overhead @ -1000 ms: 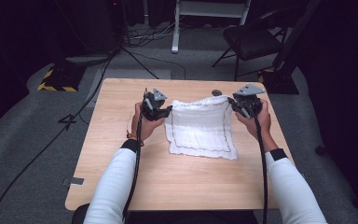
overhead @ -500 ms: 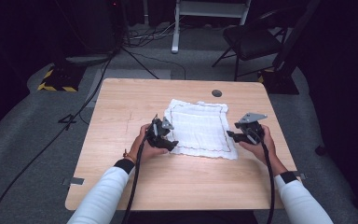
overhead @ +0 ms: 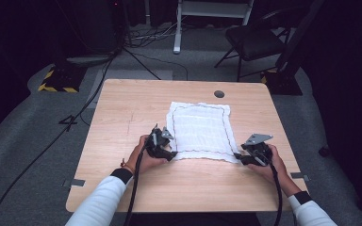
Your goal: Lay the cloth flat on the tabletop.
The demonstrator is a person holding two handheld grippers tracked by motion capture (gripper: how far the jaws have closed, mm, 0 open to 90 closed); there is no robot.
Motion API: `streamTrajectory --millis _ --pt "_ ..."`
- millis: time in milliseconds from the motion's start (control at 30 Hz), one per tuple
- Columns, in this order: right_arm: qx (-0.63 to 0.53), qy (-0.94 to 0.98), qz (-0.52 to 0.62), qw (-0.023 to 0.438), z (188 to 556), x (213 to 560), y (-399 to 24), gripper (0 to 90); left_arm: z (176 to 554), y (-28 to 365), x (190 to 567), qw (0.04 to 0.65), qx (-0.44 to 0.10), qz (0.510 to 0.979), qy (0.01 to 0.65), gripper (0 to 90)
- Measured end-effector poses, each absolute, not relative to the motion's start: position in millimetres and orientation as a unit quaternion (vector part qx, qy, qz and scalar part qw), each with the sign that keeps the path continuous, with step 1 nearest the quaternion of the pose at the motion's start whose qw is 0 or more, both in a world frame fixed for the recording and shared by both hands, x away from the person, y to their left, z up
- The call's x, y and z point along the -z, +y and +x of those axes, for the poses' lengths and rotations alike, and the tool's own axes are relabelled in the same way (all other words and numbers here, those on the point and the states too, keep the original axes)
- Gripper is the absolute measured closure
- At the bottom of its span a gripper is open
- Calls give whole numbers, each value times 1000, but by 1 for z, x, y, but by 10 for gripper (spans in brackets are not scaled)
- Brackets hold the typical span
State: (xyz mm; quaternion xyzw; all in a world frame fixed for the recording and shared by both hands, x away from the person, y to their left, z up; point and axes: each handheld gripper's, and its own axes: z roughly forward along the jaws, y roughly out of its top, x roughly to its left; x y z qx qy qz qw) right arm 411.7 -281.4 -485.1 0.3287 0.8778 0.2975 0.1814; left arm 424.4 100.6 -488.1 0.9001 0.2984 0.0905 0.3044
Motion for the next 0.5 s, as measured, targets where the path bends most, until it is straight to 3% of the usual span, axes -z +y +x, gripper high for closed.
streamTrajectory --millis 500 --pt "-310 884 314 154 360 486 -294 500 376 107 489 314 -83 908 265 356"
